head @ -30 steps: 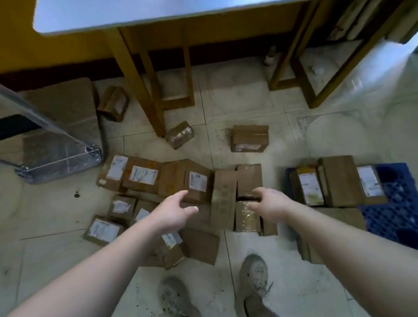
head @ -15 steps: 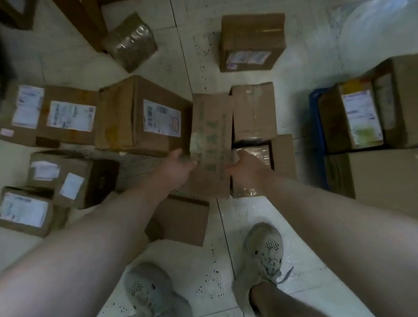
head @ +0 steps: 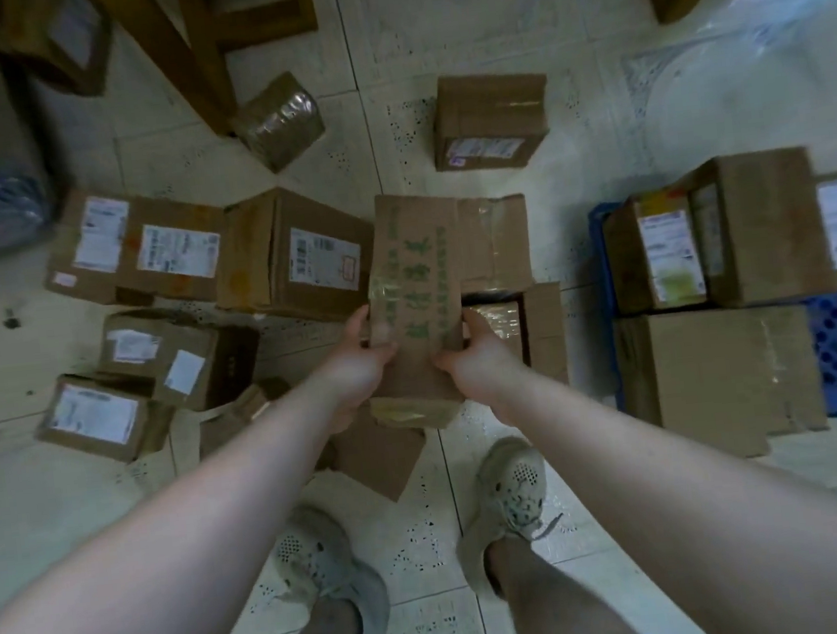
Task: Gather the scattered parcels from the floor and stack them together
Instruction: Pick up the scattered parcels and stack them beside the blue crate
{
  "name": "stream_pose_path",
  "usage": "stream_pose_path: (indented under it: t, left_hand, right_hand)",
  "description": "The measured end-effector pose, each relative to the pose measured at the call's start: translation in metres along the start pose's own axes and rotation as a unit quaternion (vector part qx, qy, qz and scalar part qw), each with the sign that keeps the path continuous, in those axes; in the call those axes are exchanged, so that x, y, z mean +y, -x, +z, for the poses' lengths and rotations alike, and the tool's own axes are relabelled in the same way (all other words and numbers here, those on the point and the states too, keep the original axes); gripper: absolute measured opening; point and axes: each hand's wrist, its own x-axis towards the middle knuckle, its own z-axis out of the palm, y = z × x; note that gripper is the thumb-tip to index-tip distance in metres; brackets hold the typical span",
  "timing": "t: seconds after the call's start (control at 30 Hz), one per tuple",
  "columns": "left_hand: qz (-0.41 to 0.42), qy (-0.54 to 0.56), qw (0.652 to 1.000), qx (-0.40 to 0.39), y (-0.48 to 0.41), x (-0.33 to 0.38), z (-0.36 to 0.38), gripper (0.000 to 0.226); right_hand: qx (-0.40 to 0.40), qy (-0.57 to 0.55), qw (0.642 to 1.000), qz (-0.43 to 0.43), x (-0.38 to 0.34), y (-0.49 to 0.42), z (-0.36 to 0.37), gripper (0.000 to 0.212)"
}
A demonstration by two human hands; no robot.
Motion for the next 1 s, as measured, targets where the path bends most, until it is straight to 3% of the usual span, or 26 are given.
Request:
stream_pose_path:
  t: [0.33,0.43,0.57,0.67,0.73,0.83,0.93,1.0]
  left_hand:
    - [0.122,0.024,0.989,0.085,0.215,0.108,-0.056,0.030]
    - [0.128,-0.013,0.988,0.081,0.265,0.134,-0.080,0.063]
    - [0.063,0.055,0.995,-0.051,0.331,0.152,-0.110,0.113]
    - [0.085,0.003,0.994,-0.070,0.376,0.162,-0.128,0.090]
    - [0.129,0.021,0.989,-0.075,0.401,0.169,-0.135,0.059]
    - [0.193,0.026,0.981,-0.018,0.432,0.181,-0.139,0.045]
    - [0.263,-0.025,0.963,0.049,0.454,0.190,-0.141,0.045]
    - [0.249,-0.022,0.966,0.067,0.471,0.194,-0.139,0.068]
  right_hand:
    - [0.019,0.036,0.992,-0.116,-0.132,0.207,-0.025,0.069]
    - [0.045,0.004,0.988,-0.146,-0.164,0.256,-0.020,0.066]
    - [0.064,-0.006,0.976,-0.206,-0.201,0.321,-0.001,0.071]
    - [0.101,0.034,0.959,-0.263,-0.219,0.368,0.015,0.092]
    - [0.132,0.021,0.945,-0.298,-0.225,0.392,0.020,0.086]
    - [0.158,-0.006,0.925,-0.346,-0.231,0.426,0.027,0.076]
    - [0.164,-0.006,0.917,-0.364,-0.235,0.454,0.022,0.083]
    - [0.148,-0.005,0.923,-0.354,-0.236,0.471,0.013,0.093]
